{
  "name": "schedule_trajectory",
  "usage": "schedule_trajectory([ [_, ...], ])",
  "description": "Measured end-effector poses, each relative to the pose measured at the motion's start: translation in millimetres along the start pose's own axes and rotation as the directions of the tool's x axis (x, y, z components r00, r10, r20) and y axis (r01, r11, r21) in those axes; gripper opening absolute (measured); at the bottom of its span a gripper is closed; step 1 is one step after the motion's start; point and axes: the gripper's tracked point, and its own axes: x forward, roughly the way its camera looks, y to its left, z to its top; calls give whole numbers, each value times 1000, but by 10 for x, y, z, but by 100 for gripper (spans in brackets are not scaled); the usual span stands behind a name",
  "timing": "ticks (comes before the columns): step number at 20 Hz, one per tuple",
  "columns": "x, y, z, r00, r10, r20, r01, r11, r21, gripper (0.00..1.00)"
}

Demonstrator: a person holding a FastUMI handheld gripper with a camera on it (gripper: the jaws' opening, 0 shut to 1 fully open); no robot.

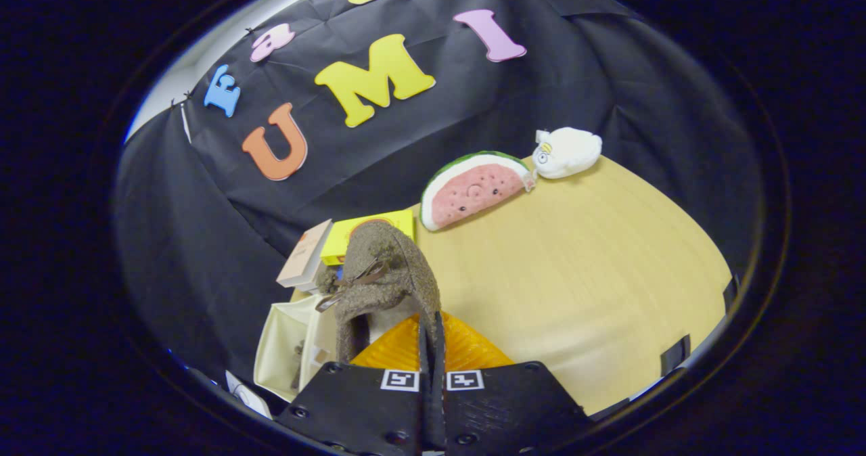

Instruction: Open the storage box then place both shoes into the box .Put the left shoe in first, then the right shoe, with the right side of both shoes facing outward in a uniform manner.

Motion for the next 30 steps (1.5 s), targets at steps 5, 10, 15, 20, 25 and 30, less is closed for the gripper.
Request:
schedule_trajectory([
  [5, 48, 920, -181, 999, 39, 14, -39, 999, 18, 0],
  [10, 152, 1591, -503, 998, 57, 32, -59, 998, 35, 0],
  [15, 360, 1816, -821, 996, 33, 80, -37, 998, 57, 0],
  [20, 505, 1891, -1178, 996, 3, 88, -5, 1000, 23, 0],
  [25, 675, 1826, -1454, 997, -59, 59, 58, 998, 21, 0],
  [30, 683, 1775, -1493, 995, -77, 70, 76, 997, 11, 1],
])
